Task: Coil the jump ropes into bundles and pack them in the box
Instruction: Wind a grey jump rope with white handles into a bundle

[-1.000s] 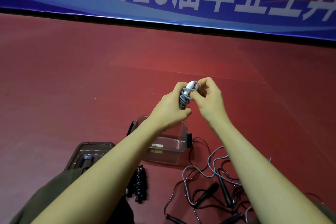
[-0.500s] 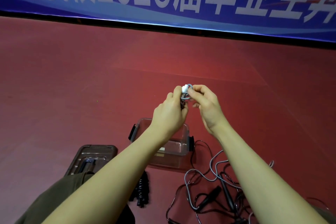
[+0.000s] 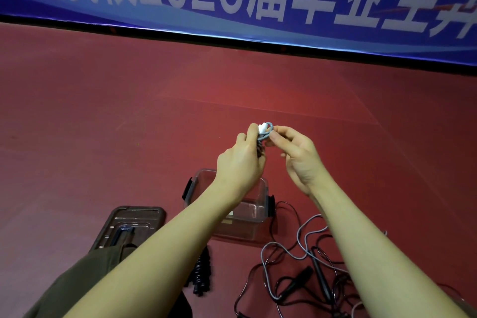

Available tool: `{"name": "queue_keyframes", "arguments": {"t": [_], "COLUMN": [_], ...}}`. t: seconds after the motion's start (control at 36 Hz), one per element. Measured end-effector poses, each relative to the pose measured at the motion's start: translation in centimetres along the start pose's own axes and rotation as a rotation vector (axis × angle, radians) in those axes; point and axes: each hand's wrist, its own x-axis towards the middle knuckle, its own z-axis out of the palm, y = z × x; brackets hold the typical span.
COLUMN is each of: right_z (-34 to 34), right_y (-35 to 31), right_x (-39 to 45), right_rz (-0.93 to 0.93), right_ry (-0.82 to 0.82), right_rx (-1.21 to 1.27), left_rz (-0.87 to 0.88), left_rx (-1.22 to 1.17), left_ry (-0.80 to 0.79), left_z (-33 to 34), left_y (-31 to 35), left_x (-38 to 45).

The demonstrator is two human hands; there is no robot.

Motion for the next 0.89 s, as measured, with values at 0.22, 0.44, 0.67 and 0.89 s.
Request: {"name": "queue_keyframes", "arguments": {"t": [0.22,0.44,0.67,0.89], "right_z": [0.1,0.1,0.3,-0.3], "right_y": [0.1,0.8,1.2,1.1], "right_x": [0.6,1.0,0.8,1.0], "right_rz": [0.140,0.085,-0.070,0.018], "right_ry": [0.082,0.203,0.266,0.087], "right_rx": [0.134,0.125,0.002,0.226], "left_rz": [0.000,0.044,-0.032,-0.057], "left_rx": [0.077,0.062,0.041,0.012], "left_ry": [0.052,0.115,0.015,-0.022], "left_z": [-0.3,0.4,0.0,-0.3], "left_y": [0.2,0.5,1.4,1.0], "left_x": [-0.1,-0.3,-0.2,0.3]}}
